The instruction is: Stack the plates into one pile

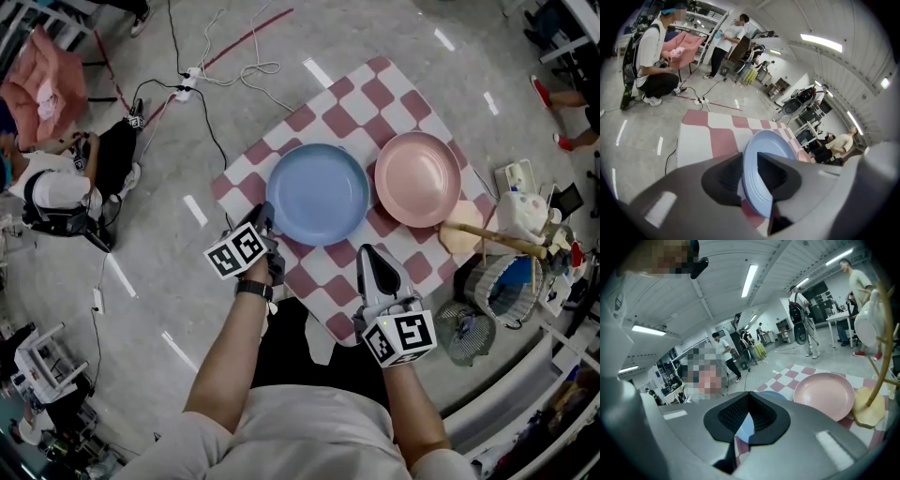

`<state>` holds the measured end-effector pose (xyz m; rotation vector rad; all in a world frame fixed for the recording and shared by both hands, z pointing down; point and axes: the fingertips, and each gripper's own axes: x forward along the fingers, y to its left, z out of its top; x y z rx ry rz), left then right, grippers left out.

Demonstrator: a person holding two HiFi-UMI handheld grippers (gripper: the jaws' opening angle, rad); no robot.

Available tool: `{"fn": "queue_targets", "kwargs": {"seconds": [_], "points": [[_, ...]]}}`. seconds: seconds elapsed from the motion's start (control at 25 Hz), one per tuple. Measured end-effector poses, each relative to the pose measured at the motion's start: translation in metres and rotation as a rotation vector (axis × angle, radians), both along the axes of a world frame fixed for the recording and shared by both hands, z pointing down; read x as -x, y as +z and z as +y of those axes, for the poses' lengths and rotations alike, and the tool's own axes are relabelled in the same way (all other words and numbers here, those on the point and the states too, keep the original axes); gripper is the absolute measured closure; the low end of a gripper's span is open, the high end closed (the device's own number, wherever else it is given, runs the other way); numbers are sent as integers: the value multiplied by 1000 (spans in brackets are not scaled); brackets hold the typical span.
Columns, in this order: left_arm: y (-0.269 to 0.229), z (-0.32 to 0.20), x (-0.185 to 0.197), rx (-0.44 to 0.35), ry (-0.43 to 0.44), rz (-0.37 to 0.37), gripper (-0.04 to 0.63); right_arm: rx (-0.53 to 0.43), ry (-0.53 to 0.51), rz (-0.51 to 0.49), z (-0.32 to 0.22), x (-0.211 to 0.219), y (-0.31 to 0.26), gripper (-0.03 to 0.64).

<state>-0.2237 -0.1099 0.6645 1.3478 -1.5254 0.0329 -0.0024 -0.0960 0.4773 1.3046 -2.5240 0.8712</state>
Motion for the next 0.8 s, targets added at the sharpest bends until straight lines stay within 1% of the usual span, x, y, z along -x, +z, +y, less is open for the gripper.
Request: {"fn": "queue_targets", "kwargs": {"seconds": [0.16,0.32,0.52,0.68,0.8], "points": [[-12,-3,3,-16,7,-56,537,0,7,0,-2,-3,-3,607],[-33,-12,-8,-68,50,-103,537,8,32,-10,-4,-11,-2,607],[-54,-21,-49,-125,150,-106,543,0,63,-6,-6,-26,-7,607],[-68,-26,-84,-164,225,-104,584,-2,96,-5,-5,-41,-6,607],[-75,-31,-112,-184,280,-95,589,0,123,-5,-7,-56,-4,607]]}}
